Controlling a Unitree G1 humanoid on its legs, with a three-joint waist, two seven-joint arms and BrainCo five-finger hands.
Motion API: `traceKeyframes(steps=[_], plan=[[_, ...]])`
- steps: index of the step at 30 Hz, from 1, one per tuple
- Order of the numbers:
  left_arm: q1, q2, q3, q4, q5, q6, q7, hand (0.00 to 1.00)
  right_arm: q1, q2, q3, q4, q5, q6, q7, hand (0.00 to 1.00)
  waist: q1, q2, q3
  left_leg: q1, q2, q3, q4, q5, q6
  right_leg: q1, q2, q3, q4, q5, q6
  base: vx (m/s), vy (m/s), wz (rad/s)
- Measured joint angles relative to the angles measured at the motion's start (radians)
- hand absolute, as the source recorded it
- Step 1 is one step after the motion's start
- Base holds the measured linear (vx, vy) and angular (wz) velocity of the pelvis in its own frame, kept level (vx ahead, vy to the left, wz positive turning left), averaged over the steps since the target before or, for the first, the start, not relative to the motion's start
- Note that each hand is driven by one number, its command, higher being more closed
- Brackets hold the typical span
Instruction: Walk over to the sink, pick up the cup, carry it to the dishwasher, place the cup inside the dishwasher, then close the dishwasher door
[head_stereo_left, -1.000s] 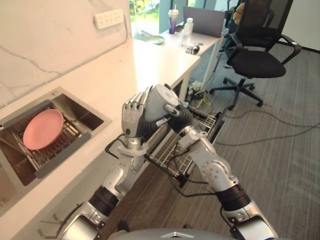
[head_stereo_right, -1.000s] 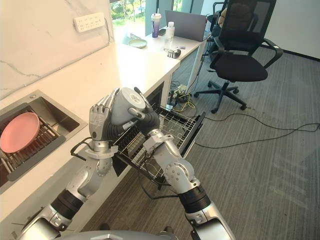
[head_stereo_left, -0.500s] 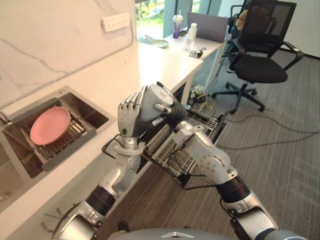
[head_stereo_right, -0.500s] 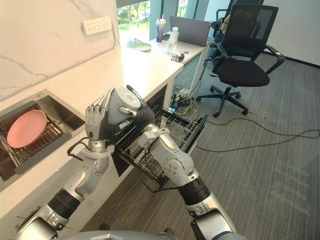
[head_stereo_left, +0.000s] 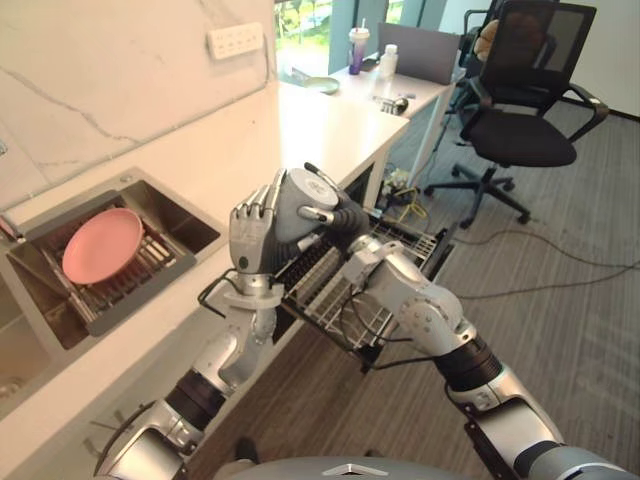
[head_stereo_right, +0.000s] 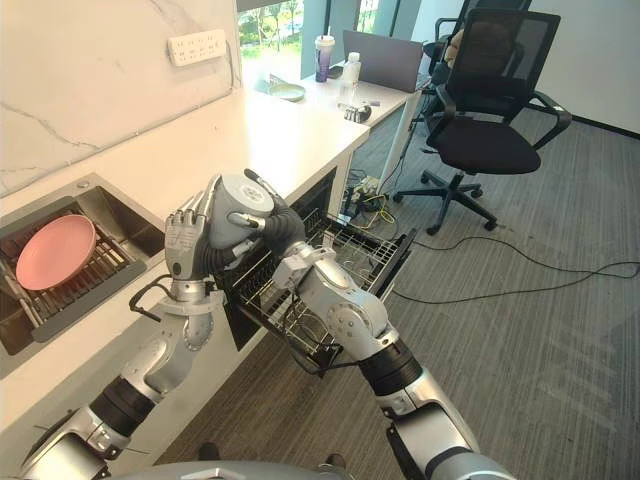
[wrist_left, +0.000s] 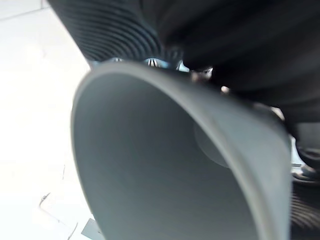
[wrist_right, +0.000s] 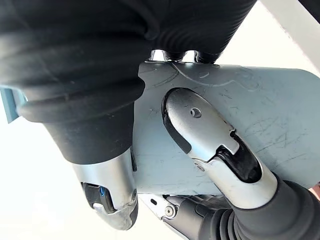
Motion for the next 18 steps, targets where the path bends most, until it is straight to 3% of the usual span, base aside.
traceKeyframes(steps=[5,13,14,18], plan=[[0.0,0.004,-0.001,0.0,-0.001,0.004,0.004,1.0,-0.005,-0.001,0.009,0.0,-0.003,-0.009,-0.018,1.0,0.002,-0.001,0.001,0.0,0.0,-0.001,-0.001,0.0,-0.003,-0.001,-0.002,0.0,0.001,-0.002,0.002,-0.01,0.003,0.0],[0.0,0.011,-0.003,-0.011,0.0,0.004,0.022,1.0,-0.006,0.0,0.038,0.0,0.029,-0.084,-0.044,1.0,0.009,-0.001,0.001,0.0,0.0,-0.003,-0.006,-0.003,-0.007,-0.002,-0.002,-0.001,0.004,-0.002,0.002,0.0,0.0,0.0],[0.0,0.012,-0.003,-0.015,0.0,0.004,0.023,0.0,-0.006,0.0,0.043,0.0,0.029,-0.097,-0.045,1.0,0.01,-0.001,0.001,0.0,0.0,-0.003,-0.006,-0.003,-0.008,-0.002,-0.002,-0.001,0.004,-0.002,0.002,0.0,0.0,0.0],[0.019,0.01,-0.008,-0.041,0.004,0.001,0.025,0.0,-0.009,0.024,0.043,0.0,0.023,-0.157,-0.072,1.0,0.011,-0.001,0.001,0.0,0.0,-0.003,-0.006,-0.004,-0.009,-0.002,-0.002,-0.001,0.004,-0.003,0.003,0.0,0.0,0.0]])
